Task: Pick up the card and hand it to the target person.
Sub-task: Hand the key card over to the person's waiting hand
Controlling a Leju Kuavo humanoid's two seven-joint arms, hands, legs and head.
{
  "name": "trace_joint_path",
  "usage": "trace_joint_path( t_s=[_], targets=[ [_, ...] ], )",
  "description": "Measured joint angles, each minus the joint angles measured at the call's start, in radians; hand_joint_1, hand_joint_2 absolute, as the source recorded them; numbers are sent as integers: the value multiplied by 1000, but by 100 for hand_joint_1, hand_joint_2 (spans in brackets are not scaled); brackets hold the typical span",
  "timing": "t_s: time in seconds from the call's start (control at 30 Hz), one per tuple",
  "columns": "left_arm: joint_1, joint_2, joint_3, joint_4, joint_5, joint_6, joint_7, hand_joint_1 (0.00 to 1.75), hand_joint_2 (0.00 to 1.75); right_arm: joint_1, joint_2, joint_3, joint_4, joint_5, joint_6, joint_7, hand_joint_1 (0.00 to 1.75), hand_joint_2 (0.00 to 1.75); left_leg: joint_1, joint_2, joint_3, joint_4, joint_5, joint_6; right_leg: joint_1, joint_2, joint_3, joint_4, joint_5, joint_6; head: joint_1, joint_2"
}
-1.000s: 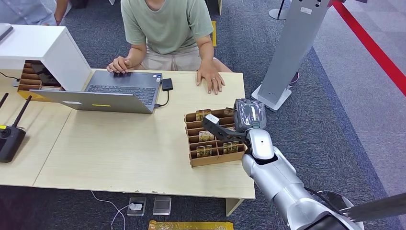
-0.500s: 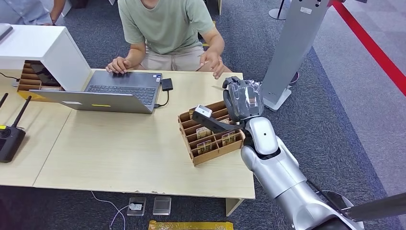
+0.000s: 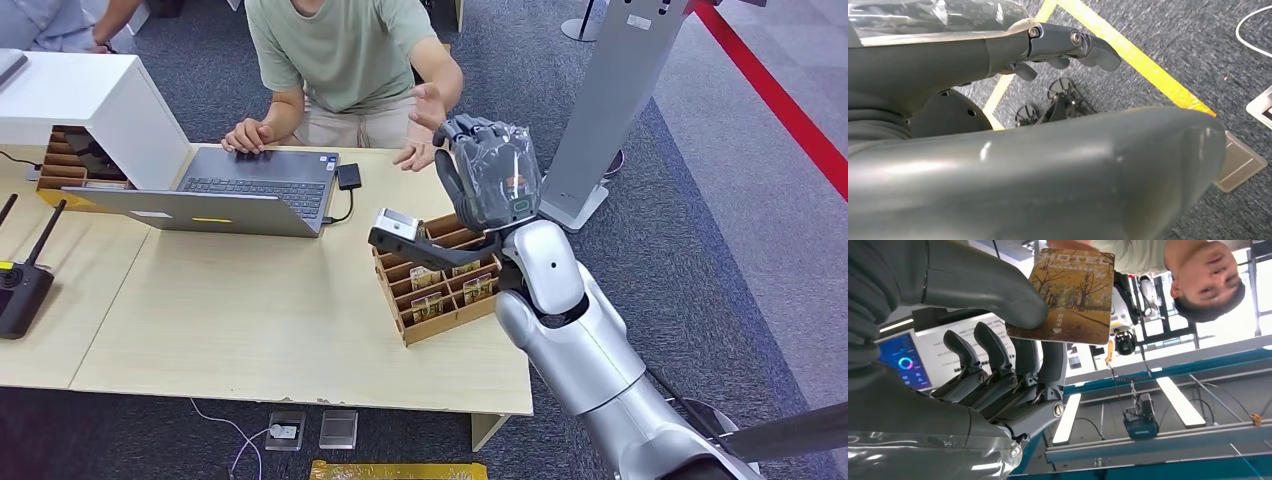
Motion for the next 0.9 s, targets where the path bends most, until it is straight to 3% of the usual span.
trace_joint_path(
  t_s=[0.4, 0.6, 0.63, 0.7, 0.77, 0.9],
  targets=[
    [-4, 0, 0, 2, -65, 27, 14, 0, 0, -74, 74, 30, 109, 7, -9, -16, 154, 175, 0, 0, 0, 0, 0, 0, 0, 0, 0, 0, 0, 0, 0, 0],
    [-4, 0, 0, 2, -54, 24, 6, 0, 0, -89, 93, 52, 188, 11, -8, -19, 146, 175, 0, -1, 0, 0, 0, 0, 0, -1, 0, 0, 0, 0, 0, 0],
    [-4, 0, 0, 2, -54, 23, 4, 0, 0, -91, 95, 56, 202, 13, -7, -20, 134, 175, 0, -1, 0, 0, 0, 0, 0, -1, 0, 0, 0, 0, 0, 0],
    [-4, 0, 0, 2, -53, 23, 1, 0, 0, -92, 98, 64, 225, 15, -6, -21, 58, 175, 0, -1, 0, 0, 0, 0, 0, -1, 0, 0, 0, 0, 1, 0],
    [-4, 0, 0, 2, -53, 23, 1, 0, 0, -92, 101, 71, 247, 14, -5, -22, 0, 175, 0, -1, 0, 0, 0, 0, 0, -1, 0, 0, 0, 0, 1, 0],
    [-4, 0, 0, 2, -49, 24, 1, 0, 0, -92, 103, 77, 279, -21, -2, -23, 0, 175, 0, -1, 0, 0, 0, 0, 0, -1, 0, 0, 0, 0, 0, 0]
  ],
)
